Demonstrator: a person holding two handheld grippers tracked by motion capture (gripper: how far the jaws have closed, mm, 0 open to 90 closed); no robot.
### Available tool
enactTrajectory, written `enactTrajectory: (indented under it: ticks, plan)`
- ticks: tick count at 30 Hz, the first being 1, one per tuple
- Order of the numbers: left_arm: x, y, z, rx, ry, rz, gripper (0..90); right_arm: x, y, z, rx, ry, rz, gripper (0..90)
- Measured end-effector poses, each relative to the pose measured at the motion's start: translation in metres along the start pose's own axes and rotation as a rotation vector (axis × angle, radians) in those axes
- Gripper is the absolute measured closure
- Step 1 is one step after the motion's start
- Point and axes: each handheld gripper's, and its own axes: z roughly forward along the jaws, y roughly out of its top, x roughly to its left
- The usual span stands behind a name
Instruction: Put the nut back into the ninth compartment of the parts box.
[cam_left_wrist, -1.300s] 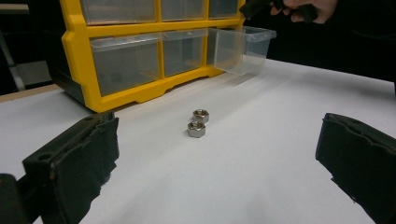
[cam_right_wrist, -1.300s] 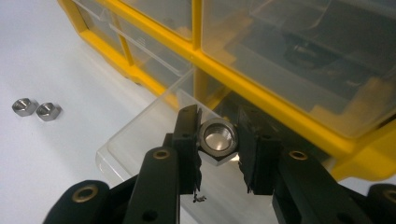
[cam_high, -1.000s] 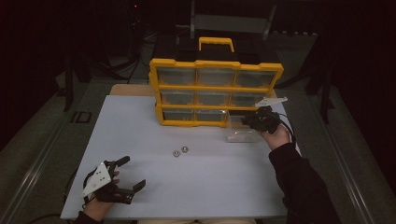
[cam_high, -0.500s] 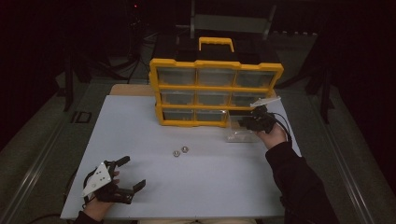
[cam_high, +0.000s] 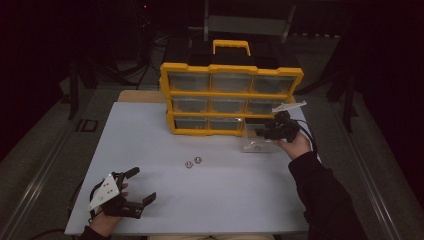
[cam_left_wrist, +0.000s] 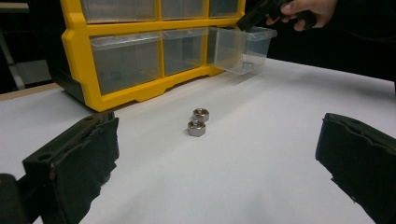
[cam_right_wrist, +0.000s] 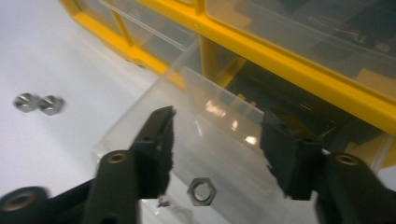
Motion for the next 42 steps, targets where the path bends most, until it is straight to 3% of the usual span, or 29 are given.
enactTrajectory:
  ticks: [4, 6, 7, 9, 24, 42]
  plan:
    - [0.0, 0.0, 0.0, 0.0, 0.0, 0.0, 0.0, 0.005, 0.004, -0.008, -0.012, 0.008, 0.004, 27.5]
    - [0.0, 0.0, 0.0, -0.001, 0.0, -0.001, 0.0, 0.007, 0.004, -0.009, -0.018, 0.01, 0.006, 25.3]
    - [0.0, 0.0, 0.0, -0.001, 0.0, 0.0, 0.0, 0.011, 0.005, -0.011, -0.028, 0.01, -0.002, 18.1]
    - [0.0, 0.0, 0.0, 0.0, -0.001, 0.0, 0.0, 0.014, 0.006, -0.011, -0.035, 0.011, -0.005, 13.4]
    - [0.0, 0.0, 0.0, -0.001, -0.001, -0.001, 0.0, 0.044, 0.021, -0.013, -0.079, 0.095, -0.066, 11.6]
    - [-0.001, 0.001, 0.0, 0.001, 0.0, 0.002, 0.0, 0.079, 0.035, 0.009, -0.089, 0.217, -0.119, 13.2]
